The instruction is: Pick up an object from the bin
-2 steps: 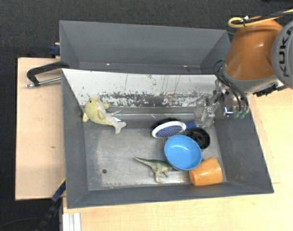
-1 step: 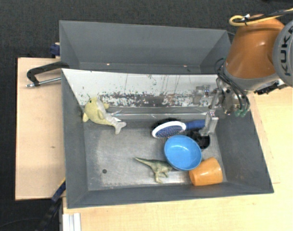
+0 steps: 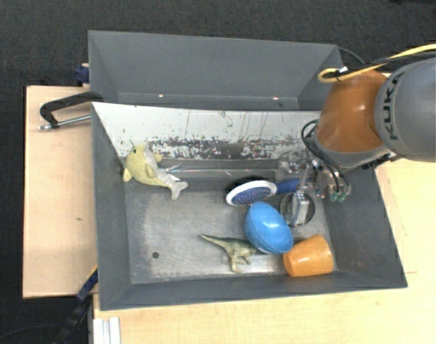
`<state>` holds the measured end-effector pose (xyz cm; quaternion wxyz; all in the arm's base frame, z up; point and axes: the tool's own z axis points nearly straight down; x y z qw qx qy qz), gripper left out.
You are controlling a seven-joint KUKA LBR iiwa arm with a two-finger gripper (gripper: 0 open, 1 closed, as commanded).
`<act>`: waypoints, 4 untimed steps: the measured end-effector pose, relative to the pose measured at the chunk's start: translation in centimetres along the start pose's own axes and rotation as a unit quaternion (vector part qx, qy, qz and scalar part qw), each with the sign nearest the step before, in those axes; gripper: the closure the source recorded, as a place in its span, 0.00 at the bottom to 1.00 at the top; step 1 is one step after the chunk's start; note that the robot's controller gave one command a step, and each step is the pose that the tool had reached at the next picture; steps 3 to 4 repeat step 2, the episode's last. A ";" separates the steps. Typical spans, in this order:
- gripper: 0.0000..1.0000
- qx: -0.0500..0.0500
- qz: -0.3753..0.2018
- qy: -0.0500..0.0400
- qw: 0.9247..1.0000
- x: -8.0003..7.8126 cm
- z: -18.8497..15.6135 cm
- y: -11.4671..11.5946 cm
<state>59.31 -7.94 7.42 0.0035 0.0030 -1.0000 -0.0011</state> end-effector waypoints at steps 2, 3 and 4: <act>1.00 0.002 -0.057 -0.011 0.998 0.2 -17.0 4.4; 1.00 0.002 -0.057 -0.011 0.998 0.2 -17.0 4.4; 1.00 0.002 -0.057 -0.011 0.998 0.2 -17.0 4.4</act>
Offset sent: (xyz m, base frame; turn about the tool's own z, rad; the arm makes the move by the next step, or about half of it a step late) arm 0.0000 0.0000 0.0000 0.0000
